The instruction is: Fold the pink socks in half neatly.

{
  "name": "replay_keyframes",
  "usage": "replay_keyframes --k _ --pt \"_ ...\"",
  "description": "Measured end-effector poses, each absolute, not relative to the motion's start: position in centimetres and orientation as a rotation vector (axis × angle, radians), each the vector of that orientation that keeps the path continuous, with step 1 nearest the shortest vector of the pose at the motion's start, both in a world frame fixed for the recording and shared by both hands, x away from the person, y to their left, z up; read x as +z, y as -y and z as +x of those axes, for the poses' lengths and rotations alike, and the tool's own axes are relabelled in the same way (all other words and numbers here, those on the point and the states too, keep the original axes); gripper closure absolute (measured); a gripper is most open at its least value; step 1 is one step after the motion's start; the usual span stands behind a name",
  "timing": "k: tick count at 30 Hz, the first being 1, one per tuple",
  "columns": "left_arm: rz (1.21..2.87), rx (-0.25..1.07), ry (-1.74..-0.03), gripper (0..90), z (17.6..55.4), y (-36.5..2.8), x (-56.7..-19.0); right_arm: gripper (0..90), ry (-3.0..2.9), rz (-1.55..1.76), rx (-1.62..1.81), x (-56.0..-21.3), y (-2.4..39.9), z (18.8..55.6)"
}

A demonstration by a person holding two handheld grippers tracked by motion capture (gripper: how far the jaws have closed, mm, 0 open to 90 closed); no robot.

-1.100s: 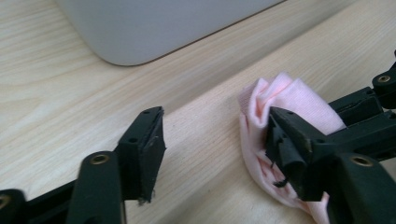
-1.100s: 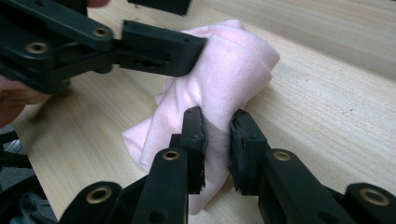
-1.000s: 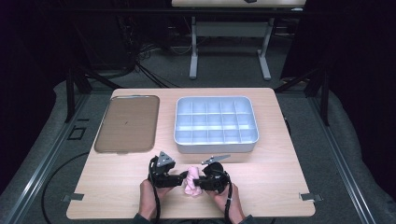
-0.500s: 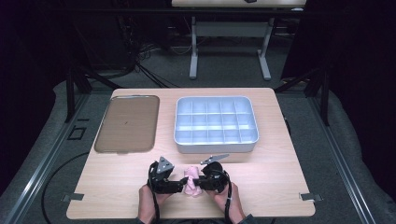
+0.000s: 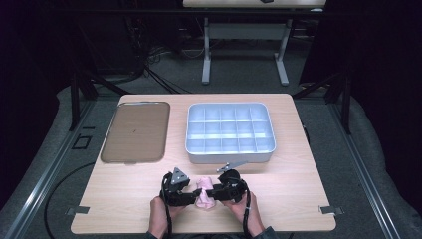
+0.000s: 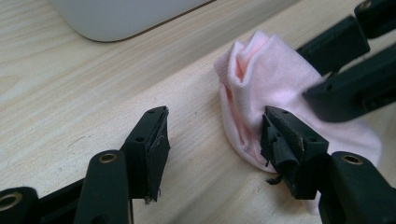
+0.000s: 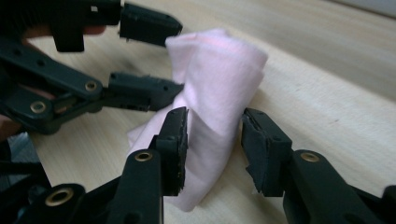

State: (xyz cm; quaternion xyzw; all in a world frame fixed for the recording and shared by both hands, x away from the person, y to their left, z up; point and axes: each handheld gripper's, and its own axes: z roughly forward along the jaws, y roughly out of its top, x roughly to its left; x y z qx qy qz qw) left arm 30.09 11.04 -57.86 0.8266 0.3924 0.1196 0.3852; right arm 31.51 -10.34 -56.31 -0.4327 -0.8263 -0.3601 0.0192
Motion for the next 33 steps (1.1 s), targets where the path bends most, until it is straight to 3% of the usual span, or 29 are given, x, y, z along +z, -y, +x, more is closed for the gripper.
replay_keyframes --k 2,8,10,20,33 --pt "2.111 0.303 -0.992 41.3 30.1 -11.1 -57.9 55.3 2.543 -1.354 -1.155 -56.1 10.6 31.9" --pt "2.106 0.298 -0.973 43.5 30.1 -11.2 -57.9 55.5 2.518 -1.359 -1.100 -56.6 9.8 33.2" --pt "2.103 0.299 -0.977 42.5 30.1 -11.3 -58.0 60.6 2.498 -1.359 -1.116 -56.8 9.8 33.2" --pt "2.105 0.376 -1.006 16.3 29.7 -11.6 -57.9 76.3 2.524 -1.353 -1.101 -57.0 9.6 33.1" --pt "2.044 0.425 -1.091 7.0 28.5 -15.3 -58.4 78.5 2.503 -1.348 -1.196 -56.7 10.2 32.5"
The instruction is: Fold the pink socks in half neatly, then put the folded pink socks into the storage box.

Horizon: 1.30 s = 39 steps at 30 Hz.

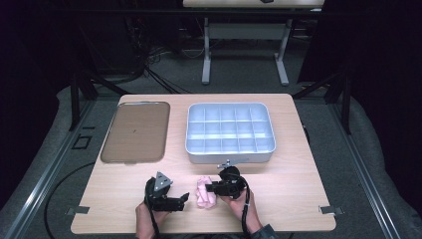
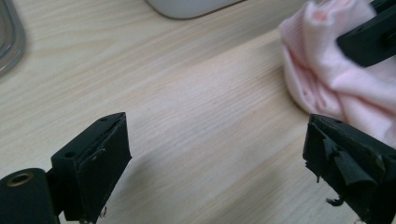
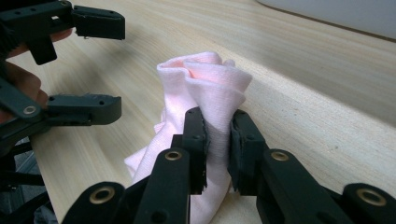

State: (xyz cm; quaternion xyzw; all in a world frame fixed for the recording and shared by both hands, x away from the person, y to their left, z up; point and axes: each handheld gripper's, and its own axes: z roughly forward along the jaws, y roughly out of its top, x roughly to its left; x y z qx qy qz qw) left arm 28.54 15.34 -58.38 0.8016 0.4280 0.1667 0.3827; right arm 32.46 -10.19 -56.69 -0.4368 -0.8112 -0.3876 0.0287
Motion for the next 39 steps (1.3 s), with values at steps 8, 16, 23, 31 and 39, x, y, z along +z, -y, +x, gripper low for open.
replay_keyframes --k 8,16,23,31,39 --pt "2.062 0.424 -1.093 1.5 28.4 -15.4 -59.0 78.6 2.511 -1.336 -1.274 -55.5 11.0 31.5" --pt "2.134 0.447 -1.079 0.0 28.6 -14.7 -59.2 78.6 2.555 -1.339 -1.324 -54.2 11.7 30.8" --pt "2.142 0.448 -1.066 0.0 28.5 -14.5 -59.2 78.5 2.568 -1.346 -1.367 -53.4 12.4 30.2" --pt "2.141 0.446 -1.073 0.0 28.5 -14.5 -59.2 78.4 2.578 -1.369 -1.412 -52.2 13.6 30.1" --pt "2.138 0.457 -1.079 0.0 28.6 -14.6 -59.2 78.4 2.583 -1.400 -1.431 -51.8 14.9 30.2"
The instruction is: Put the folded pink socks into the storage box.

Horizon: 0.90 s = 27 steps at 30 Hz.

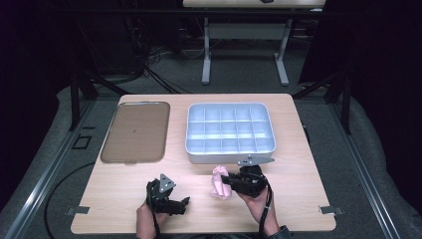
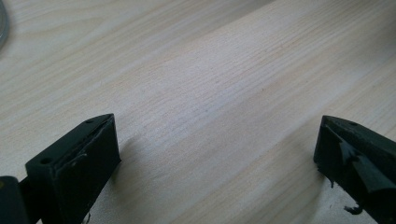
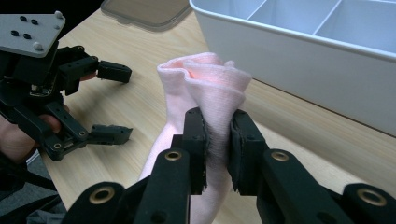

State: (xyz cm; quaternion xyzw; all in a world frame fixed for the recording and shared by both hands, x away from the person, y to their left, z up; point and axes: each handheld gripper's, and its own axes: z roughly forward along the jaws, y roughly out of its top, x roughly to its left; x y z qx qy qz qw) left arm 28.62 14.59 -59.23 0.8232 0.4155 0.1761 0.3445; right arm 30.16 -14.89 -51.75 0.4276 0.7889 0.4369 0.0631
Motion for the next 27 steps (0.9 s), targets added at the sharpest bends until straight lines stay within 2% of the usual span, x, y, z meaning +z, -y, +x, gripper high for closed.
replay_keyframes --k 27 --pt "2.136 0.464 -1.090 0.0 28.6 -14.6 -59.2 78.3 -2.175 1.367 1.275 -49.3 20.9 29.7"
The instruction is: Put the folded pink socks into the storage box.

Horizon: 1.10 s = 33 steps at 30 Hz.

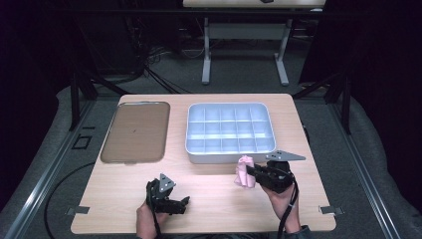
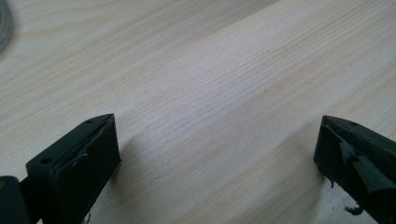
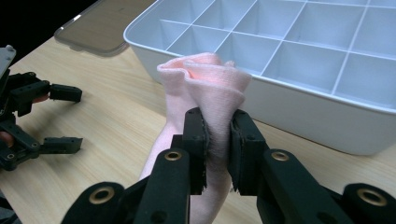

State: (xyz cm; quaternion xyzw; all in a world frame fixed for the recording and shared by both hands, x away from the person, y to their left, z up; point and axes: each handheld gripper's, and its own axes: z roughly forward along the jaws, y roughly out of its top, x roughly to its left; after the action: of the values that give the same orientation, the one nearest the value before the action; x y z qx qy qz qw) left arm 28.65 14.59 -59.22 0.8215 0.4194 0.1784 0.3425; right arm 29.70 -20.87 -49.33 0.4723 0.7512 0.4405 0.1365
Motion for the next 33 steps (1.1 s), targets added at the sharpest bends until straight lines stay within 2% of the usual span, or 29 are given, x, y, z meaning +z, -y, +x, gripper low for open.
replay_keyframes --k 33 --pt "2.136 0.465 -1.089 0.0 28.7 -14.6 -59.2 78.2 -1.986 1.394 1.217 -46.4 25.3 31.5"
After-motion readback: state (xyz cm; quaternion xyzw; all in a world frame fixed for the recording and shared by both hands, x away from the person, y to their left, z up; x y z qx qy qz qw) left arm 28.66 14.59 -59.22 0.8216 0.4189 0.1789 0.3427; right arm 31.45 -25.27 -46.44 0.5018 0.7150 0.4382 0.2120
